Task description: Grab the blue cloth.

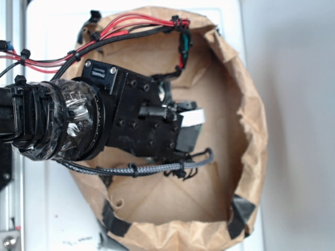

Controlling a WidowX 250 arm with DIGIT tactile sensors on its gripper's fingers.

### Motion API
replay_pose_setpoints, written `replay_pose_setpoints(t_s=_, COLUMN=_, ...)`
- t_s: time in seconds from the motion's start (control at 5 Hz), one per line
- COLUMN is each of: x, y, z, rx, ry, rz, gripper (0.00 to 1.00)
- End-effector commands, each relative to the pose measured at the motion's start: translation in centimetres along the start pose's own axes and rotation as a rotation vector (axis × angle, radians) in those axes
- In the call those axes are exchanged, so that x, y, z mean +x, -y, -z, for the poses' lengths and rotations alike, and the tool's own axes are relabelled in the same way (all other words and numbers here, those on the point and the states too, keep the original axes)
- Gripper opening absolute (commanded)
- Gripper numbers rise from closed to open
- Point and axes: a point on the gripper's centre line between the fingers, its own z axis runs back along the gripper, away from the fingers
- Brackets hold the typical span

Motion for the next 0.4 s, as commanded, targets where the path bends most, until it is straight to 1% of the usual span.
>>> replay_pose_setpoints(t_s=0.0, x=1.2, y=-0.9, z=-2.1, rx=-0.025, ry=0.01, rz=-0.041, gripper=0.0)
replay_pose_setpoints(t_s=0.2, x=1.5, y=-1.2, z=-4.1, rx=-0.058, ry=-0.016, rz=-0.036, gripper=0.0)
